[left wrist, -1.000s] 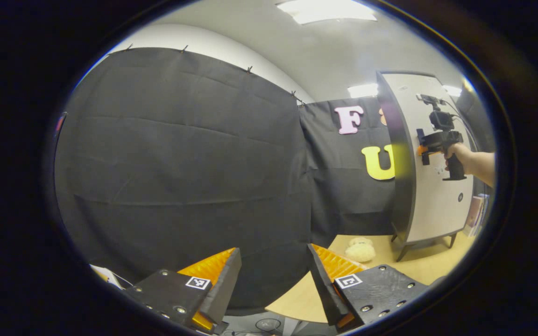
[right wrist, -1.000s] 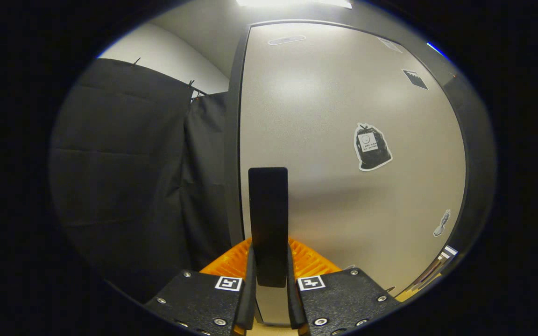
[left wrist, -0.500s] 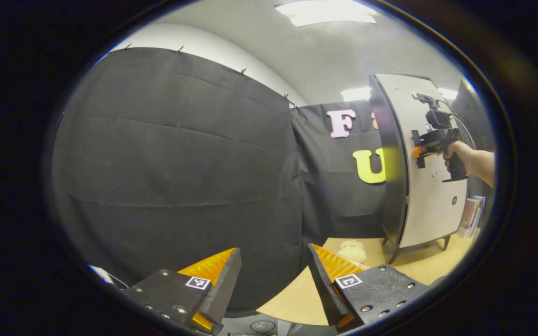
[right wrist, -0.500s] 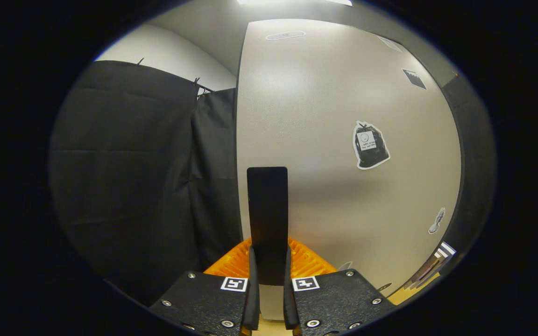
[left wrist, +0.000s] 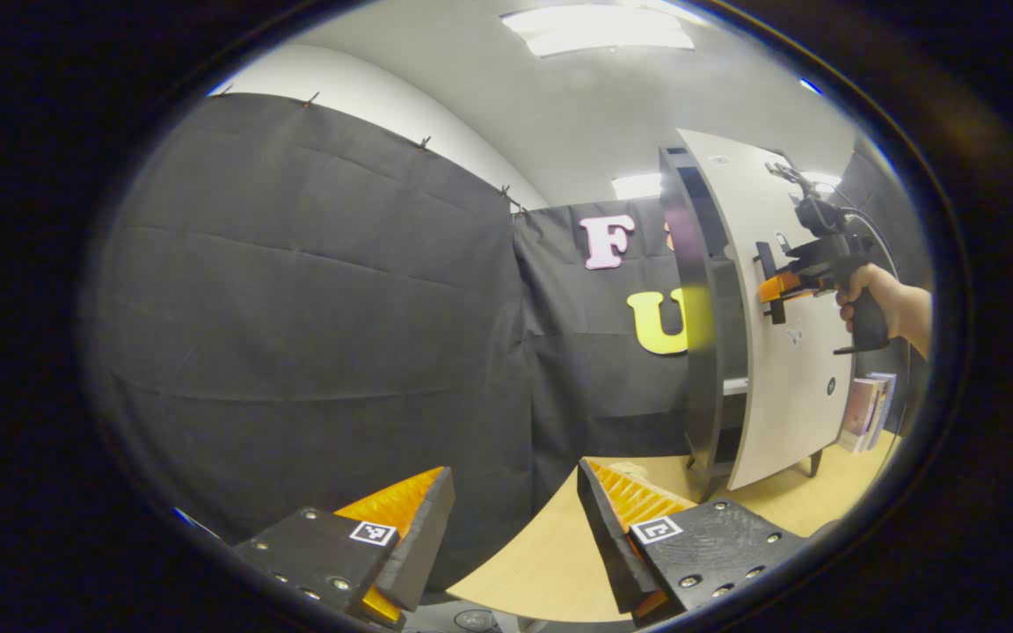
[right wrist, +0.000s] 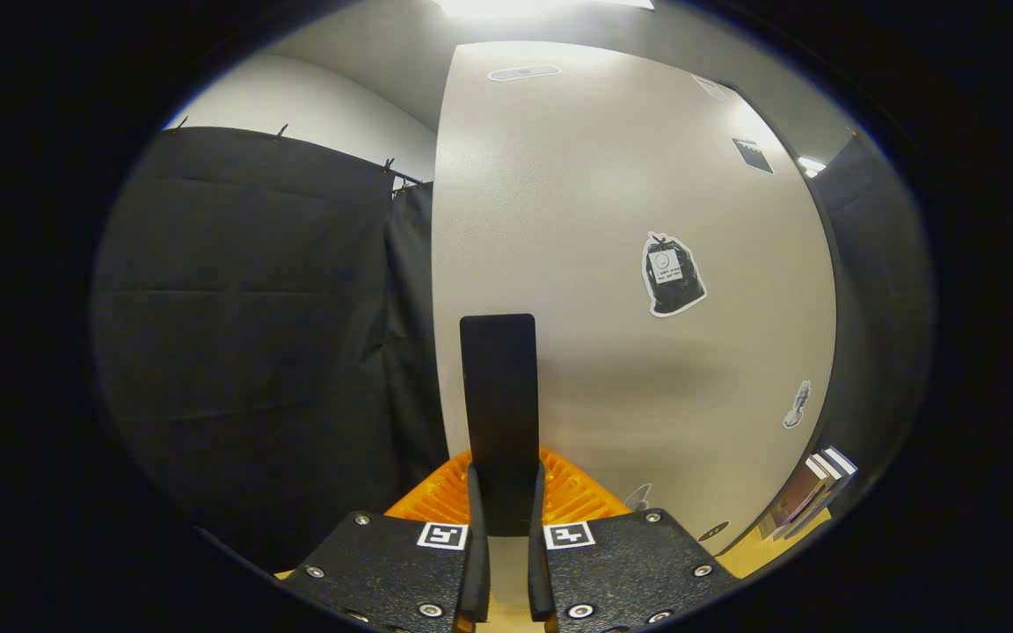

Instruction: Open the cabinet door with the right hand, grasp the bottle in the cabinet with the left hand and place it on the coaster, then close the cabinet door with the right hand.

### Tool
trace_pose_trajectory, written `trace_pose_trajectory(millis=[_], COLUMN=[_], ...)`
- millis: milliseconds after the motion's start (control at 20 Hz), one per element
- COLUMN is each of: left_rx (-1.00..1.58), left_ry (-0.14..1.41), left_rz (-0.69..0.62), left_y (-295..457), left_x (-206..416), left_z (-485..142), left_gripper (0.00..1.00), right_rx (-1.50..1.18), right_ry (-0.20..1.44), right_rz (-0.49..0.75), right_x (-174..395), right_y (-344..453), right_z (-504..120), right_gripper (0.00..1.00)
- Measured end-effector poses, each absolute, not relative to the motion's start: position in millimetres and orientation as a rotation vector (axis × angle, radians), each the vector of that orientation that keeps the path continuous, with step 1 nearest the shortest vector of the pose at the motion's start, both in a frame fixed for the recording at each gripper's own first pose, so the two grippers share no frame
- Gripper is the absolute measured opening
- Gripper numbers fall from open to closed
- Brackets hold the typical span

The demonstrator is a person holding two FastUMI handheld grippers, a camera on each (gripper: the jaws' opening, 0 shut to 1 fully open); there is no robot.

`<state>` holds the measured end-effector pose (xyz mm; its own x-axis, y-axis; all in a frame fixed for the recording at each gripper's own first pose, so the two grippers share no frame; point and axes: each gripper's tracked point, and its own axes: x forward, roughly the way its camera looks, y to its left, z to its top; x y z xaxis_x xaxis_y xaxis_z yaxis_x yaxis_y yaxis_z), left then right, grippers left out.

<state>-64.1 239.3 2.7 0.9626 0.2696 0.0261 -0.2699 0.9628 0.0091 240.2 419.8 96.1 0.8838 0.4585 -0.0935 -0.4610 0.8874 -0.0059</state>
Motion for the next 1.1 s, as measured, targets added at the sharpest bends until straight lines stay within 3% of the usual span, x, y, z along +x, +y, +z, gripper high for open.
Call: trace_pose_trajectory(millis=[200,250,1100], left_rx=[-0.008,-0.006,0.006], left_ry=[-0.024,-0.023,-0.031], left_rz=[0.231,0.215,0.073], left_y=[203.6,193.6,87.0], left_x=[-68.6,-67.8,-61.3], left_z=[7.5,7.6,30.7], left_gripper=[0.87,0.81,0.81], right_rx=[-0.015,-0.013,-0.017], right_ry=[0.093,0.091,0.082], right_rz=[0.523,0.533,0.587], right_x=[238.8,238.2,209.0], right_y=[413.0,411.4,366.8], right_z=[94.7,94.7,100.8], right_gripper=[0.17,0.17,0.17])
